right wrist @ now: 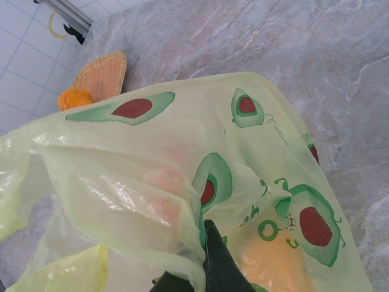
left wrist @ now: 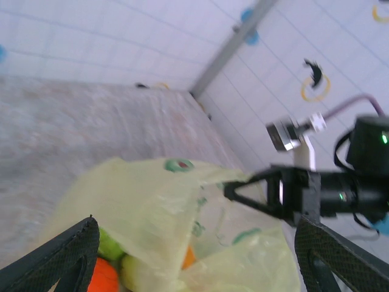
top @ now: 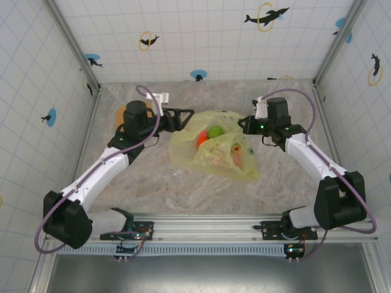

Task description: Place the fruits into the plastic bag

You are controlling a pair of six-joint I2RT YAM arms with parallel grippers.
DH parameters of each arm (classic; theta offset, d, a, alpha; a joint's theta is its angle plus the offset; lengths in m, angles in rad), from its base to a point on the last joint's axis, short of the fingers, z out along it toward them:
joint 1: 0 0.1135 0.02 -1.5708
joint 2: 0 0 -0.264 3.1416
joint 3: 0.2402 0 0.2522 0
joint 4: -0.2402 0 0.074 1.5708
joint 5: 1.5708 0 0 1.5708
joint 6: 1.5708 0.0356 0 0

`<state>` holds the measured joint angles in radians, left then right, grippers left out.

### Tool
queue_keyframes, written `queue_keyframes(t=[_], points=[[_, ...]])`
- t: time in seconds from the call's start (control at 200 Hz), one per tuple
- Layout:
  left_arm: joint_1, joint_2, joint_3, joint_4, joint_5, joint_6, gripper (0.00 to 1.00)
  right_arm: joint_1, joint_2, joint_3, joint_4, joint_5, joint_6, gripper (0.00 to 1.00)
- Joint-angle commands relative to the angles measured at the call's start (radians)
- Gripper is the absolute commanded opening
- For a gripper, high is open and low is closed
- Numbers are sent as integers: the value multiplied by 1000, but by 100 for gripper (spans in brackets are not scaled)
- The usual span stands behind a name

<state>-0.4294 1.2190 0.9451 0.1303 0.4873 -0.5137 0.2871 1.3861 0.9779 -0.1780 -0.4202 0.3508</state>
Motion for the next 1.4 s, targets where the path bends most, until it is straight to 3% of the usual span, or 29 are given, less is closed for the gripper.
queue_keyframes(t=[0.0, 0.32, 0.606, 1.011, 1.396], points=[[72, -66, -31, -42, -119, -37, 86, 6, -20, 16, 0, 3, -9, 0], [267, -118, -100, -88, -412, -82, 87, 24, 2, 32, 6, -1, -9, 0], [328, 84, -65, -71, -546, -27, 89, 43, 14, 57, -10, 7, -7, 0], [376, 406, 69, -94, -580, 12, 91, 55, 26, 71, -13, 13, -9, 0], [403, 539, 99, -110, -619, 24, 94, 57, 50, 83, -11, 0, -8, 0]])
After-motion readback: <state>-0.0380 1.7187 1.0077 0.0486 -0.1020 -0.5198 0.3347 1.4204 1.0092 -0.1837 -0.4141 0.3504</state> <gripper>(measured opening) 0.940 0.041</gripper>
